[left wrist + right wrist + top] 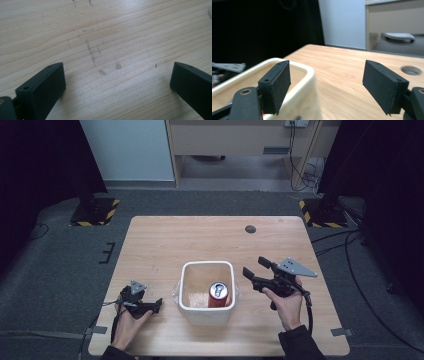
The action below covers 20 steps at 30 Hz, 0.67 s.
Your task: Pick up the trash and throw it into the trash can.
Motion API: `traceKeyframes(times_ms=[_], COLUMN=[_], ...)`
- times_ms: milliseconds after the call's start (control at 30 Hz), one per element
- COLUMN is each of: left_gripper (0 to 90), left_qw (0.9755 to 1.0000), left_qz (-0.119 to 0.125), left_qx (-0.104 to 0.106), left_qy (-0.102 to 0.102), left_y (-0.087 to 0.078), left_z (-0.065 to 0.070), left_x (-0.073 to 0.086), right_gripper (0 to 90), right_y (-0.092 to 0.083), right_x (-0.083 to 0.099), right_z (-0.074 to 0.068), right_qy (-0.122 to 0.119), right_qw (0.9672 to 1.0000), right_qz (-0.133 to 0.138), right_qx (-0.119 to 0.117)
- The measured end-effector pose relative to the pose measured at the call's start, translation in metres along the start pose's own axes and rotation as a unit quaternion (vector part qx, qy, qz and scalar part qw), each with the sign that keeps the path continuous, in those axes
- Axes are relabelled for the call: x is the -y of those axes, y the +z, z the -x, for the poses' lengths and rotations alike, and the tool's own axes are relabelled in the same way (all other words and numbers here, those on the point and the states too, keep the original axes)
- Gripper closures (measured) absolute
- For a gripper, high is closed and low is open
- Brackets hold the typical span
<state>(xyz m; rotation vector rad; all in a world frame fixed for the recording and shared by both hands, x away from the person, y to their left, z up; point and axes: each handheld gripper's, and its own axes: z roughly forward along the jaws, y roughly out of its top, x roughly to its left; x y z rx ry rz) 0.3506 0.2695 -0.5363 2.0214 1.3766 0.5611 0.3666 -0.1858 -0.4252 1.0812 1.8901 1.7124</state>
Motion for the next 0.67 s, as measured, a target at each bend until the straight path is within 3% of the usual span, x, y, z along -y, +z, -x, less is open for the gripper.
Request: traceKeyframes(times_ms=[200,300,500,633,667], left_gripper=[0.0,0.0,0.0,0.0,0.0], left_qw=[1.0,1.0,1.0,1.0,1.0], left_qz=[0.0,0.0,0.0,0.0,0.0], left_qx=[0.0,0.0,0.0,0.0,0.0], left_qy=[0.0,0.0,0.0,0.0,0.0], left_y=[0.0,0.0,0.0,0.0,0.0], left_z=[0.0,0.0,0.0,0.0,0.0], left_x=[0.0,0.0,0.0,0.0,0.0], right_gripper=[22.3,22.4,23.5,23.3,22.4], right_y=[0.002,0.005,0.001,-0.004,-0.004], right_x=[0.016,0.029,0.05,0.063,0.067], right_z=[0.021,0.034,0.055,0.068,0.071], right_qy=[0.017,0.023,0.03,0.034,0.029], right_qw=[0.9985,0.9958,0.9883,0.9813,0.9776], right_qz=[-0.037,-0.068,-0.11,-0.135,-0.153], right_qx=[0.036,0.057,0.102,0.133,0.141])
